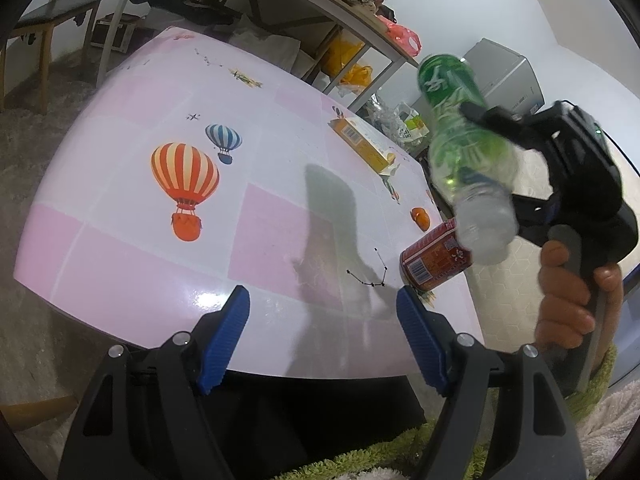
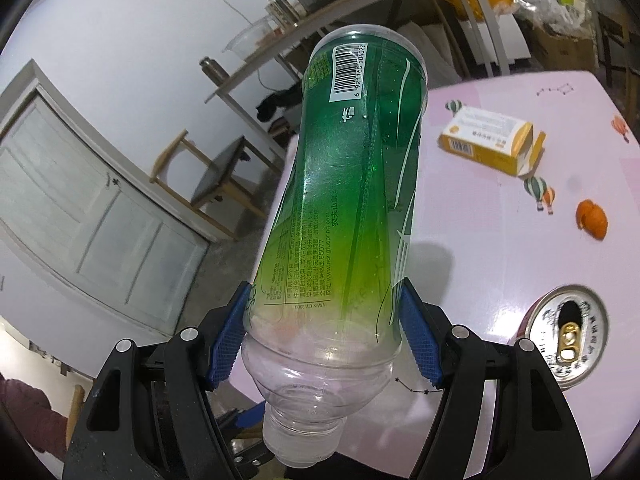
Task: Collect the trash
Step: 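Pass the green bottle from the left tool into the right tool, then grasp the red can with the left tool while the right tool holds the bottle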
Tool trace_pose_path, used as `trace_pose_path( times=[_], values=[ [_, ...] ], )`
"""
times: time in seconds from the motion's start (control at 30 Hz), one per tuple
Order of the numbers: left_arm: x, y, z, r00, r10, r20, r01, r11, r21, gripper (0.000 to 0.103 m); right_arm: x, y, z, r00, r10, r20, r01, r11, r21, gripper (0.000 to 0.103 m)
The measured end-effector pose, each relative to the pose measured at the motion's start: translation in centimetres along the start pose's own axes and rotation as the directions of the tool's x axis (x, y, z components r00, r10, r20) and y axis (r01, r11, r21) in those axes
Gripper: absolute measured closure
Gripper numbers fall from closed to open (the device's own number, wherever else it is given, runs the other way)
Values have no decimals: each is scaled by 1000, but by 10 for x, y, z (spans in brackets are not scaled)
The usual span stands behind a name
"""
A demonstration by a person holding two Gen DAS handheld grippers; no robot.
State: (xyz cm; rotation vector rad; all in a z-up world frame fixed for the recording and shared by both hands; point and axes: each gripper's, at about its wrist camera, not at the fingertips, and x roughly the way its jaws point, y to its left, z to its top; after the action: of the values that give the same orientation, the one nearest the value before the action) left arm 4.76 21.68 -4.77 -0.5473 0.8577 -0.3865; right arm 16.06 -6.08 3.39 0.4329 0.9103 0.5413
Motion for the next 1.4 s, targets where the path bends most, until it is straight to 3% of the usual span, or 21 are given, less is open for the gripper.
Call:
trace_pose_path(
  times=[0.3, 0.73, 0.97, 1.2, 1.4],
  values=[
    [4, -12, 1, 1000, 7, -2, -7, 1000, 27, 29, -46, -5, 12, 995, 32, 98, -31, 999, -12, 36],
    [12, -37, -1, 1000, 5, -5, -5, 996, 86, 28, -90, -36, 24, 978, -11, 210, -2, 998, 58, 36],
    [17, -66, 1, 998, -64, 14, 60, 980, 189, 22, -115, -63, 18, 959, -74, 274, 40, 991, 126, 36],
    [47, -115, 8, 993, -114, -10, 110, 930, 350, 21, -121, -102, 5, 959, -129, 254, 75, 974, 212, 36],
    [96, -168, 5, 1000, -13, -14, 19, 837, 547, 20, -116, -133, -4, 969, -161, 188, 105, 956, 275, 36]
  ],
)
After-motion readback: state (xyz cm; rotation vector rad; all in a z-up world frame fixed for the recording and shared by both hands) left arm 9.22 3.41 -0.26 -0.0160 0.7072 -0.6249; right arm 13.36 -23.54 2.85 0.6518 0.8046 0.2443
